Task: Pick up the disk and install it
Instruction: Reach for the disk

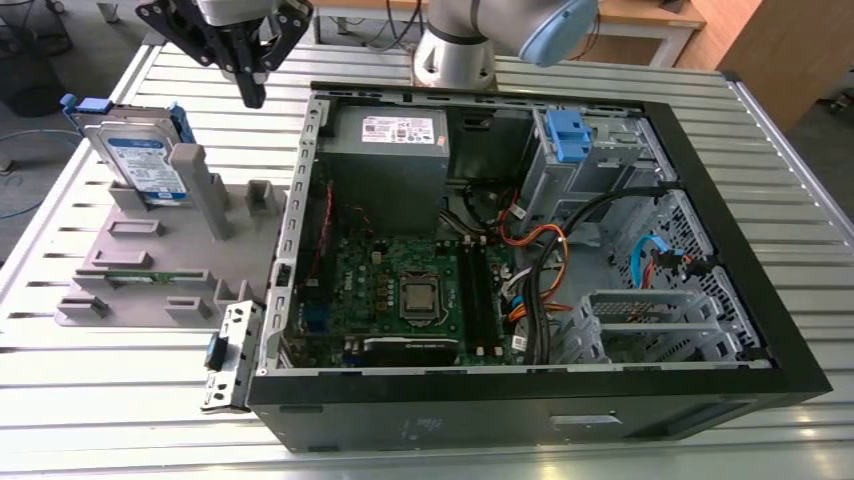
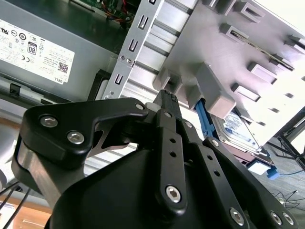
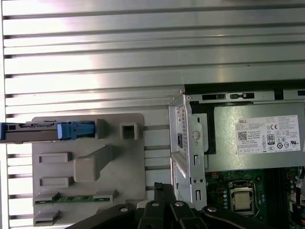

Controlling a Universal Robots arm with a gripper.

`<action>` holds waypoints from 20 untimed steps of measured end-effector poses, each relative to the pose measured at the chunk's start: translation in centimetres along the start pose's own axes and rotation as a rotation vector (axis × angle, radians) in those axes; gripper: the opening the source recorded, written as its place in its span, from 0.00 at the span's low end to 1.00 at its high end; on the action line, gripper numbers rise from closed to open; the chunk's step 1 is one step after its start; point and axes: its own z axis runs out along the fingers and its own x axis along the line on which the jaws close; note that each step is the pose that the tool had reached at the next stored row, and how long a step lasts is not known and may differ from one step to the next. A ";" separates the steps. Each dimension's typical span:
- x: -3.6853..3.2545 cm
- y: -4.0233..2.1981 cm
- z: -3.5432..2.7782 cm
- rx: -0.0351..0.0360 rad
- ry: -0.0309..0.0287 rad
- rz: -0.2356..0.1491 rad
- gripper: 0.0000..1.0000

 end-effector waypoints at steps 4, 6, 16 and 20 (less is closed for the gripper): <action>0.44 -0.03 0.02 0.0000 0.0000 0.000 0.11; 0.52 -0.03 0.02 0.0000 -0.0001 0.000 0.11; 0.74 -0.05 0.03 0.0000 0.0000 0.000 0.11; 1.04 -0.07 0.06 0.0000 0.0000 0.000 0.11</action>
